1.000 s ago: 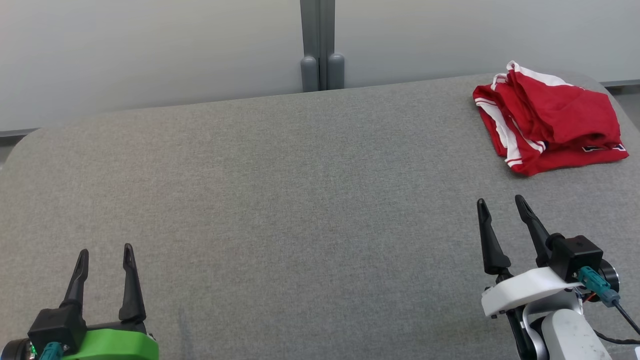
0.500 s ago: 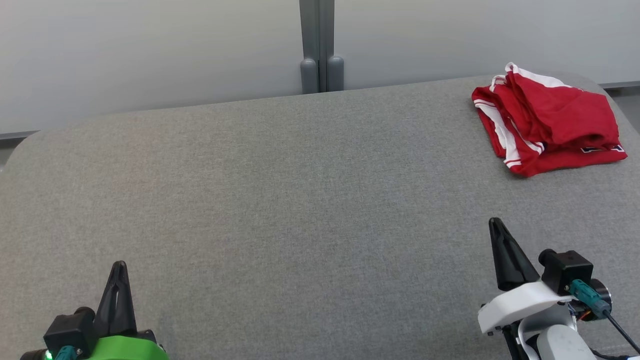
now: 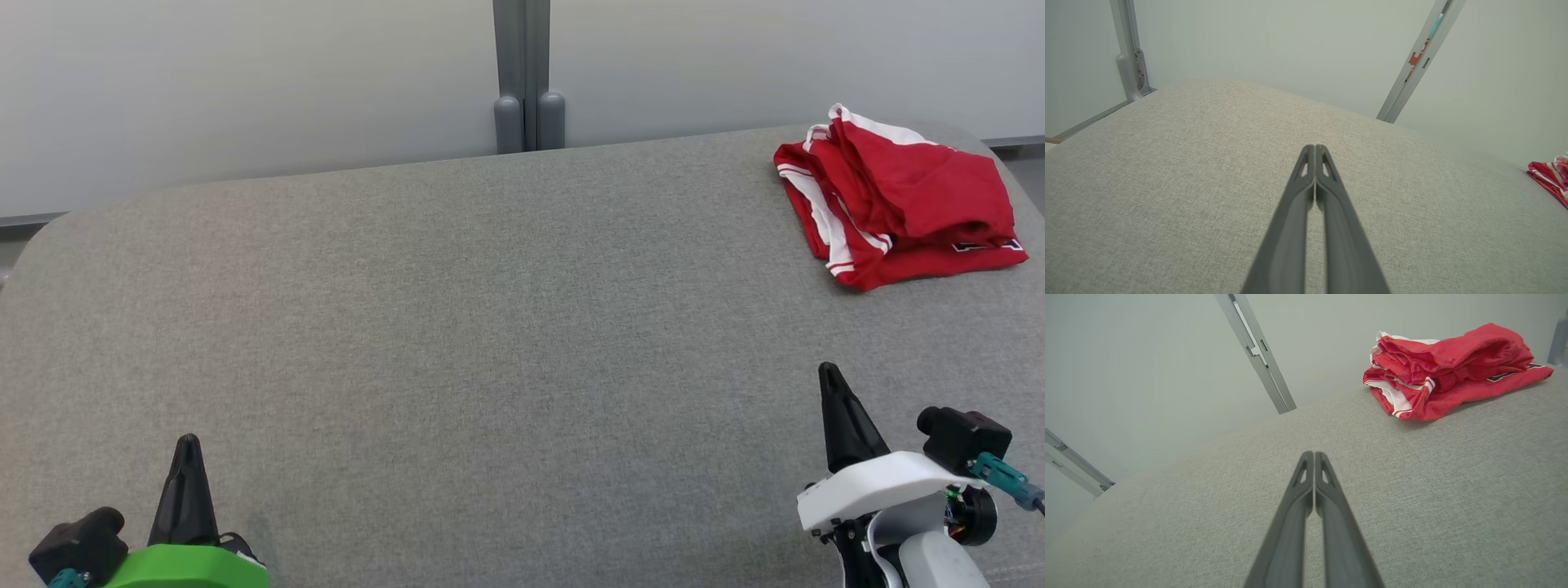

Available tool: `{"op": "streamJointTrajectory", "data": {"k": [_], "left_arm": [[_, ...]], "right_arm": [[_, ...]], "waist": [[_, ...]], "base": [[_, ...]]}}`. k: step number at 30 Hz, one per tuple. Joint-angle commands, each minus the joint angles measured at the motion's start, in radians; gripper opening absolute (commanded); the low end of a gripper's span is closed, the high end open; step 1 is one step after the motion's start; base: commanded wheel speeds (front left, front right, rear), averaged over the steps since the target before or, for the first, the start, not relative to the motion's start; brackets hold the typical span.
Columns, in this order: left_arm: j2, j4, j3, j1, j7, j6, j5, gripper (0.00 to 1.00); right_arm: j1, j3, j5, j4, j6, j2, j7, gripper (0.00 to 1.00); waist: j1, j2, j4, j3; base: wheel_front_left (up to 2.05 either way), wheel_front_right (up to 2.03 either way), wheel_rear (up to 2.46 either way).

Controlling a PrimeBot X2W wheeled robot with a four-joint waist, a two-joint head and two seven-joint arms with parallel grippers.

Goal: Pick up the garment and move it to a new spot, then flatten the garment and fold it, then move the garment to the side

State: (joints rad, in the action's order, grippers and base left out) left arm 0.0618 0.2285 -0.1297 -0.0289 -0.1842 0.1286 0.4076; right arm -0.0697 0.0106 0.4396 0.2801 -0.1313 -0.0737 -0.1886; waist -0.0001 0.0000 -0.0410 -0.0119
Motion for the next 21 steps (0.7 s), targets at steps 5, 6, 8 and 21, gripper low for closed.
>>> {"op": "streamJointTrajectory", "data": {"k": [5,6,8,21], "left_arm": [[0.005,-0.015,0.001,0.039,0.027,0.001,0.115,0.0],[0.004,-0.014,0.001,0.041,0.031,0.001,0.134,0.0],[0.004,-0.014,0.002,0.044,0.039,0.001,0.166,0.0],[0.001,-0.008,0.005,0.065,0.09,0.001,0.373,0.0]], "right_arm": [[-0.024,-0.014,0.11,-0.021,0.0,0.0,0.027,0.0],[-0.024,-0.016,0.128,-0.021,0.0,0.0,0.031,0.0],[-0.025,-0.019,0.16,-0.021,0.0,0.001,0.039,0.0],[-0.029,-0.04,0.361,-0.025,0.0,0.005,0.091,0.0]], "waist": [[0.0001,0.0,0.002,0.0],[0.0001,0.0,0.002,0.0],[0.0001,0.0,0.003,0.001],[0.0001,0.0,0.008,0.002]], "base": [[0.0,0.0,0.0],[0.0,0.0,0.0],[0.0,0.0,0.0],[0.0,0.0,0.0]]}}
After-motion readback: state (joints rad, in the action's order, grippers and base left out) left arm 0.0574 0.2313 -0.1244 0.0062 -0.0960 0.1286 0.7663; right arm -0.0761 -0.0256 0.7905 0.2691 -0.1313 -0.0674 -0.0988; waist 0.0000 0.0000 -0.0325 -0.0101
